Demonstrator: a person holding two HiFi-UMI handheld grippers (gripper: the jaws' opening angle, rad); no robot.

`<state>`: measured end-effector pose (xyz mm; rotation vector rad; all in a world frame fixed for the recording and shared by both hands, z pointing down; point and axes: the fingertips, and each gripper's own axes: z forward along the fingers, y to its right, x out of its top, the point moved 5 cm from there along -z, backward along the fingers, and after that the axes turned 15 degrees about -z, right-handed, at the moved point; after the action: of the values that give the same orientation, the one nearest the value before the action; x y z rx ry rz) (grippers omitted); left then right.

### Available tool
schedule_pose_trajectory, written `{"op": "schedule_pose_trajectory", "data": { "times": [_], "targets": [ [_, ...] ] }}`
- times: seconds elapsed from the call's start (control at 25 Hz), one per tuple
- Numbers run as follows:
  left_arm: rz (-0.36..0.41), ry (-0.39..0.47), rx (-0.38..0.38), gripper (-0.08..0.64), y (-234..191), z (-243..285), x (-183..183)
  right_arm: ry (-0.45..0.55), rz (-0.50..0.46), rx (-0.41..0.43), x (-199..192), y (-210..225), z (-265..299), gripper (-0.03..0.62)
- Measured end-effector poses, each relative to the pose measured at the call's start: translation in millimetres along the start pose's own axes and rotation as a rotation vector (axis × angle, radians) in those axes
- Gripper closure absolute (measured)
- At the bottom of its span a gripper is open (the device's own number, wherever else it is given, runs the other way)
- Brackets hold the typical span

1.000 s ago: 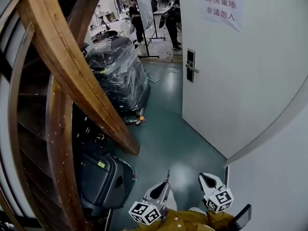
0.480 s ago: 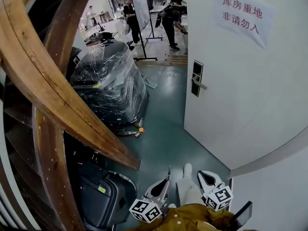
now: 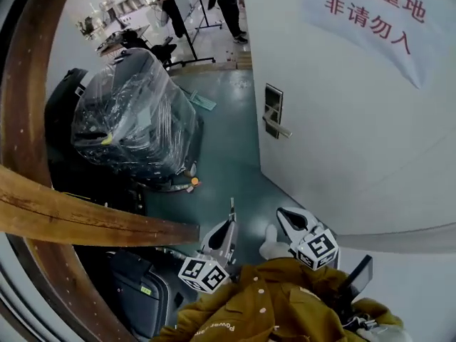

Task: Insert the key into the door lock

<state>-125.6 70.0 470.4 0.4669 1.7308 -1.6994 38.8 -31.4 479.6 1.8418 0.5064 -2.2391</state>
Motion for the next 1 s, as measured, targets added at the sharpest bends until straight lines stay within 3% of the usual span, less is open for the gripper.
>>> {"op": "schedule_pose_trajectory", "data": {
  "times": [0.2, 0.48, 0.64, 0.84, 1.0],
  "targets": [
    [-0.03, -0.064, -0.009, 0.535, 0.4, 70.8, 10.4, 0.02, 0.01, 0.006, 9.3, 46.2, 21.8, 0.585],
    [-0.103, -0.136, 0.025, 0.535, -14.3, 125.6, 6.4, -0.031, 0.088, -0.015, -6.3, 98.5, 22.5, 0.583],
    [-0.125, -0.215, -0.007, 0.535, -24.2, 168.1, 1.7, -0.04, 0.108, -0.04, -9.8, 127.6, 33.1, 0.563],
    [-0.176, -0.341, -0.051, 0.535, -43.8, 215.7, 1.0, -0.07, 0.103, -0.092, 2.2, 153.2, 57.4, 0.47],
    [-0.202, -0.41, -0.072, 0.535, -58.7, 232.5, 3.1, -0.109, -0.024, -0.156, -8.6, 172.7, 71.0, 0.399]
  ]
}}
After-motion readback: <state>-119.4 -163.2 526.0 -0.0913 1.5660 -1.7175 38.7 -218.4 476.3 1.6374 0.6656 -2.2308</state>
